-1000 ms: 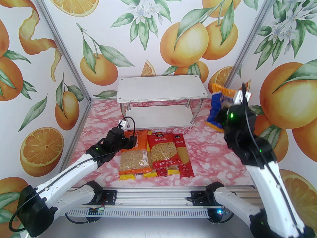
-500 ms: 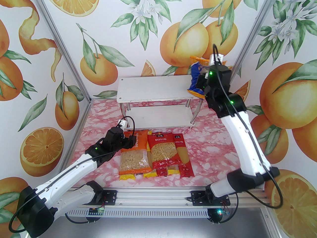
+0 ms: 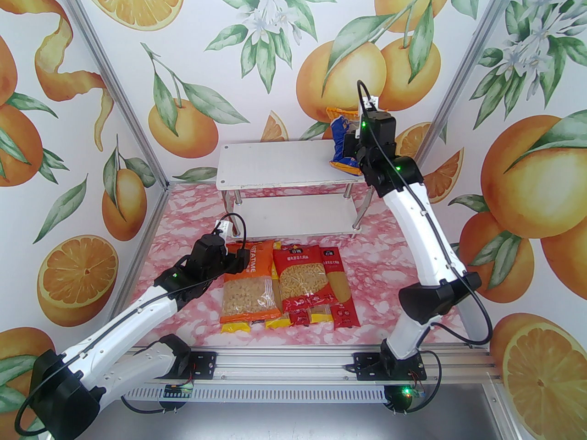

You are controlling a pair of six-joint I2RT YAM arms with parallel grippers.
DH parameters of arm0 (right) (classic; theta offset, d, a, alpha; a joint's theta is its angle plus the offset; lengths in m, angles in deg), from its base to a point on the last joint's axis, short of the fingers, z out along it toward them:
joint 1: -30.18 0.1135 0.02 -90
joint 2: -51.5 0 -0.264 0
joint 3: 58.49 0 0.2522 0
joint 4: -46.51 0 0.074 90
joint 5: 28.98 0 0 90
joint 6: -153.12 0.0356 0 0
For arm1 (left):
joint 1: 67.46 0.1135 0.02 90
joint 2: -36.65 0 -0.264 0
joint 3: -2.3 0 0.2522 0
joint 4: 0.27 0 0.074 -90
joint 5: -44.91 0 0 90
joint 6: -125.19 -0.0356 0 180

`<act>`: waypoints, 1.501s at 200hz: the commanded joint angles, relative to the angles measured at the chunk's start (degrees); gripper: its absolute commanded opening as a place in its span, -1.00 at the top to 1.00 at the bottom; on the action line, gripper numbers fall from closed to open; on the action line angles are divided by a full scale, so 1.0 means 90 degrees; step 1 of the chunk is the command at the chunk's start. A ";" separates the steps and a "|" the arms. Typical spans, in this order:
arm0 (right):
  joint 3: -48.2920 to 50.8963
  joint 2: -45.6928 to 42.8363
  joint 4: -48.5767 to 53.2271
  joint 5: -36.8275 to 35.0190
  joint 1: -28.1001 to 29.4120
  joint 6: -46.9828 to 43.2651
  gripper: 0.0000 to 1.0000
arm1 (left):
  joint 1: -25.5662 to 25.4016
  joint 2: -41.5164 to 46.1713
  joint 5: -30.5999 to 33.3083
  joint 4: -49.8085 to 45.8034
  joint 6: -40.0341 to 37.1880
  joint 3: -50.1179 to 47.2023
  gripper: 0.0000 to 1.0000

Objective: Place and organize the pasta boxes and bags onto the shelf

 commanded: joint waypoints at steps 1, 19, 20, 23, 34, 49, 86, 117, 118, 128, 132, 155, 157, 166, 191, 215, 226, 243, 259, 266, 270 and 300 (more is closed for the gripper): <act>-0.0281 0.0044 -0.0548 -0.0016 0.0017 -0.0182 1.00 | 0.0061 0.0167 0.0033 -0.0073 -0.0044 0.0051 -0.64; 0.0014 0.0025 -0.0577 0.0031 0.0017 -0.0080 1.00 | 0.0073 0.0209 0.0055 -0.0090 -0.0044 0.0040 -0.64; 0.0036 0.0020 -0.0584 0.0036 0.0017 -0.0074 1.00 | 0.0073 0.0209 0.0056 -0.0092 -0.0044 0.0040 -0.65; 0.0095 0.0005 -0.0590 0.0046 0.0017 -0.0061 1.00 | 0.0075 0.0214 0.0057 -0.0094 -0.0049 0.0040 -0.64; 0.0270 -0.0014 -0.0583 0.0063 0.0017 -0.0007 0.98 | 0.0080 0.0219 0.0057 -0.0109 -0.0054 0.0059 -0.65; 0.0496 -0.0060 -0.0535 0.0060 0.0017 0.0048 0.71 | 0.0089 0.0229 0.0066 -0.0157 -0.0073 0.0086 -0.65; 0.1097 -0.0304 -0.0630 0.0111 0.0012 0.0059 -0.14 | 0.0092 0.0241 0.0077 -0.0192 -0.0084 0.0118 -0.65; 0.1260 -0.0476 -0.0660 0.0270 0.0017 0.0066 -0.54 | 0.0086 0.0247 0.0057 -0.0192 -0.0064 0.0120 -0.65; 0.1260 -0.0479 -0.0659 0.0278 0.0017 0.0067 -0.55 | 0.0084 0.0243 0.0057 -0.0192 -0.0064 0.0119 -0.65; 0.1242 -0.0542 -0.0662 0.0336 0.0009 0.0113 -0.70 | 0.0090 0.0248 0.0048 -0.0201 -0.0064 0.0127 -0.65; 0.1241 -0.0571 -0.0671 0.0373 0.0008 0.0142 -0.75 | 0.0087 0.0257 0.0047 -0.0202 -0.0055 0.0136 -0.65; 0.1310 -0.0856 -0.0840 0.0648 -0.0003 0.0360 -0.90 | 0.0099 0.0297 0.0066 -0.0212 -0.0054 0.0133 -0.65; 0.1329 -0.0883 -0.0875 0.0674 -0.0002 0.0381 -0.91 | 0.0101 0.0304 0.0067 -0.0212 -0.0054 0.0134 -0.65; 0.1425 -0.1032 -0.1020 0.0799 -0.0003 0.0490 -0.90 | 0.0101 0.0316 0.0093 -0.0211 -0.0064 0.0119 -0.65; 0.1710 -0.1489 -0.1370 0.0976 0.0007 0.0703 -0.84 | 0.0102 0.0312 0.0133 -0.0320 -0.0074 0.0135 -0.60; 0.1752 -0.1785 -0.1088 0.0897 0.0037 0.0685 -0.81 | 0.0092 0.0253 0.0225 -0.0621 -0.0115 0.0119 -0.53; 0.1953 -0.1976 -0.0939 0.0845 0.0093 0.0666 -0.80 | 0.0070 0.0317 0.0223 -0.0687 -0.0059 0.0021 -0.52; 0.2697 -0.2467 -0.0863 0.0668 0.0290 0.0735 -0.80 | -0.0038 0.0518 0.0270 -0.0719 0.0148 -0.0190 -0.52; 0.3884 -0.3275 -0.1059 0.0144 0.0765 0.0808 -0.81 | -0.0233 0.0716 0.0576 -0.0743 0.0300 -0.0444 -0.52; 0.4531 -0.3750 -0.1302 -0.0106 0.1045 0.0845 -0.81 | -0.0329 0.0768 0.0741 -0.0772 0.0337 -0.0554 -0.52; 0.4878 -0.4027 -0.1426 -0.0236 0.1216 0.0891 -0.82 | -0.0381 0.0788 0.0827 -0.0786 0.0367 -0.0602 -0.52; 0.6536 -0.5581 -0.1098 -0.0632 0.2020 0.1622 -0.78 | -0.0683 0.0903 0.1303 -0.0947 0.0563 -0.0830 -0.52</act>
